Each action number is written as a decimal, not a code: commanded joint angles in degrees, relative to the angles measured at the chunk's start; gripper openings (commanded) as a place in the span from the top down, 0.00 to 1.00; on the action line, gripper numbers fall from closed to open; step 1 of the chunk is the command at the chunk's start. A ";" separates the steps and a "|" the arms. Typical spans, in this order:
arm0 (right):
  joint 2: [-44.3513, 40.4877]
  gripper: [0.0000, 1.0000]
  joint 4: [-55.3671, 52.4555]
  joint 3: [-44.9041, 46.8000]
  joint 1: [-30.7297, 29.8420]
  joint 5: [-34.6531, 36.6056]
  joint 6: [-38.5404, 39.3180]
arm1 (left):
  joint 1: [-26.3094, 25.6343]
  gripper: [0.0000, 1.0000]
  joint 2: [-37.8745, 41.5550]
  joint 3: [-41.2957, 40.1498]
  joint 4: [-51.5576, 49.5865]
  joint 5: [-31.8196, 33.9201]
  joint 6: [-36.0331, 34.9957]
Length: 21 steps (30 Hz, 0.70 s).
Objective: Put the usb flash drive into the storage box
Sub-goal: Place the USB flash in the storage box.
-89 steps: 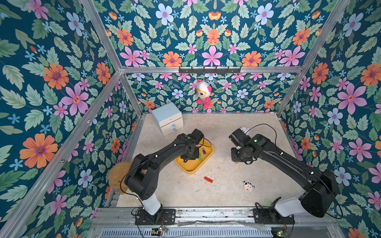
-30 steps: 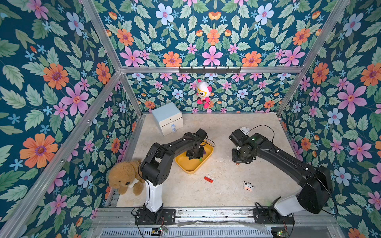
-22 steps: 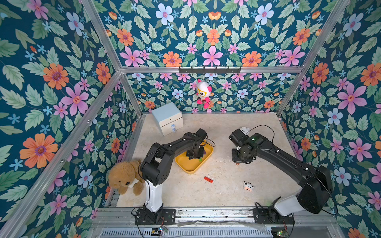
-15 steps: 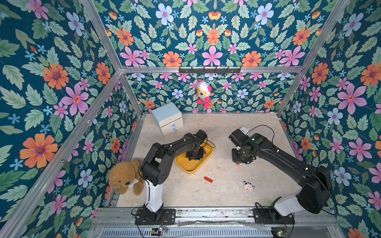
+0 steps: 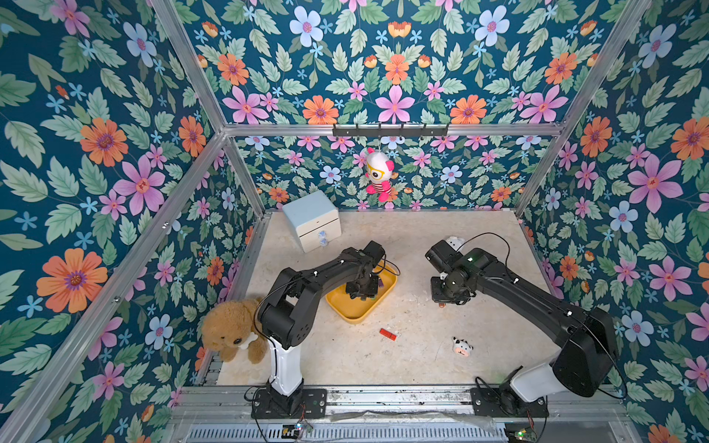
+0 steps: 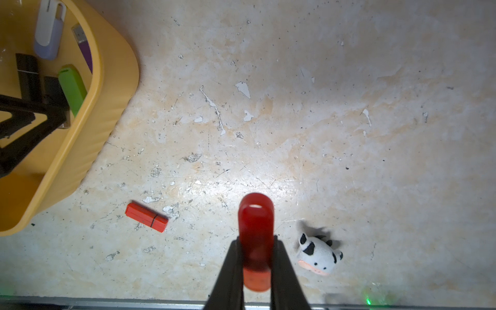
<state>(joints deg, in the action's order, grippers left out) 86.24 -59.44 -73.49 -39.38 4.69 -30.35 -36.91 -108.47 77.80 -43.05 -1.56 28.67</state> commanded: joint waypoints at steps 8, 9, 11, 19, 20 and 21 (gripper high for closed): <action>2.53 1.00 1.31 -4.34 -2.23 -1.61 -0.03 | 2.58 0.48 5.53 9.60 -12.45 4.56 -1.06; 3.51 1.00 1.35 -5.49 -2.90 -1.61 -0.06 | 3.33 0.46 6.65 8.97 -12.71 4.87 -1.24; 5.78 1.00 0.87 -7.97 -4.22 -1.66 -0.06 | 4.70 0.41 9.78 7.47 -12.57 6.57 -0.98; 18.73 1.00 -1.13 -21.92 -8.50 -4.07 1.38 | 11.68 0.29 22.44 1.96 -13.48 8.24 0.15; 20.26 1.00 -1.43 -23.86 -8.93 -4.48 1.62 | 12.79 0.29 23.33 1.27 -13.69 8.12 0.12; 22.00 1.00 -1.99 -26.19 -9.49 -4.68 1.92 | 14.00 0.28 24.17 0.28 -13.73 7.76 -0.16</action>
<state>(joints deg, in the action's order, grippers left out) 105.69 -59.53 -96.25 -47.99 1.43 -29.76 -24.86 -85.80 79.29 -54.61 5.39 28.45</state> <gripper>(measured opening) 0.157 0.715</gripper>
